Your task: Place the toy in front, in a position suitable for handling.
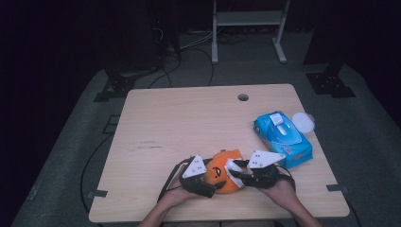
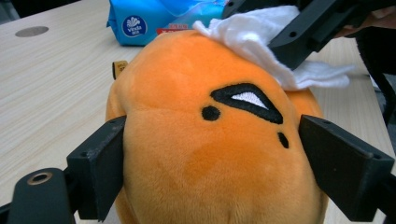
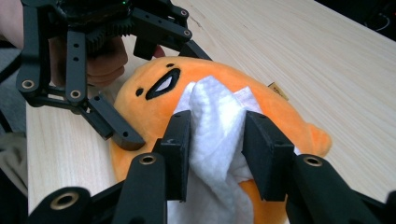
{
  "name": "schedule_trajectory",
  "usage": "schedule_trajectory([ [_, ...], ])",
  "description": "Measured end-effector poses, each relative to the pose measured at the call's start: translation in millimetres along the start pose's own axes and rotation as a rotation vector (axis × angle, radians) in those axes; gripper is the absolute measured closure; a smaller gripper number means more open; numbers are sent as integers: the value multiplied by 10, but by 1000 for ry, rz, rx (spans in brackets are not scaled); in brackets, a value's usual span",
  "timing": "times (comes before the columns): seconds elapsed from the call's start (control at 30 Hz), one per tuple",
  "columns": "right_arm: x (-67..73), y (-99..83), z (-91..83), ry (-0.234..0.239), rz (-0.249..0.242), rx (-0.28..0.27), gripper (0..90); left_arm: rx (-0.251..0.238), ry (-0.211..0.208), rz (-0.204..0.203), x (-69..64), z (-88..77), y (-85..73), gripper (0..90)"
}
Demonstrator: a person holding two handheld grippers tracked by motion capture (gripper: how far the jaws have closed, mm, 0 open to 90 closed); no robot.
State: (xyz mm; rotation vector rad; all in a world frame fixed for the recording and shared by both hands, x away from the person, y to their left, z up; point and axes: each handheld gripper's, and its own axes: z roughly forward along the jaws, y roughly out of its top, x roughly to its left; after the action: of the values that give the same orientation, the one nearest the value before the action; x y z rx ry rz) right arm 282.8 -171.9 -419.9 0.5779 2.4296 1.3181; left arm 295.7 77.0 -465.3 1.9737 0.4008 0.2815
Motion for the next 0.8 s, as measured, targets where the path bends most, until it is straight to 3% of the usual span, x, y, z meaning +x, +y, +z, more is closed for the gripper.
schedule_trajectory([
  [0.17, -36, -106, 57, 21, 48, -26, 627, 27, -3, 23, 21, -2, 47, 103],
  [0.23, -27, -112, 57, 18, 56, 0, 659, 59, -1, 34, 37, -29, 132, 84],
  [0.3, -9, -100, 56, 13, 48, 10, 691, 46, 7, 40, 17, -66, 180, 70],
  [0.37, 2, -102, 62, 8, 48, 12, 710, 40, 17, 61, -5, -86, 186, 89],
  [0.4, 3, -100, 57, 7, 54, 17, 724, 32, 22, 99, -16, -107, 157, 154],
  [0.5, 10, -100, 37, 1, 44, 13, 744, 24, 22, 98, 0, -122, 128, 235],
  [0.7, -29, -125, -73, 10, 56, 5, 795, 17, 18, 109, 33, -122, 104, 257],
  [0.77, -45, -147, -104, 7, 62, 12, 797, 15, 14, 92, 74, -127, 100, 254],
  [0.8, -59, -161, -138, 1, 66, 18, 798, 9, 15, 63, 112, -130, 91, 249],
])
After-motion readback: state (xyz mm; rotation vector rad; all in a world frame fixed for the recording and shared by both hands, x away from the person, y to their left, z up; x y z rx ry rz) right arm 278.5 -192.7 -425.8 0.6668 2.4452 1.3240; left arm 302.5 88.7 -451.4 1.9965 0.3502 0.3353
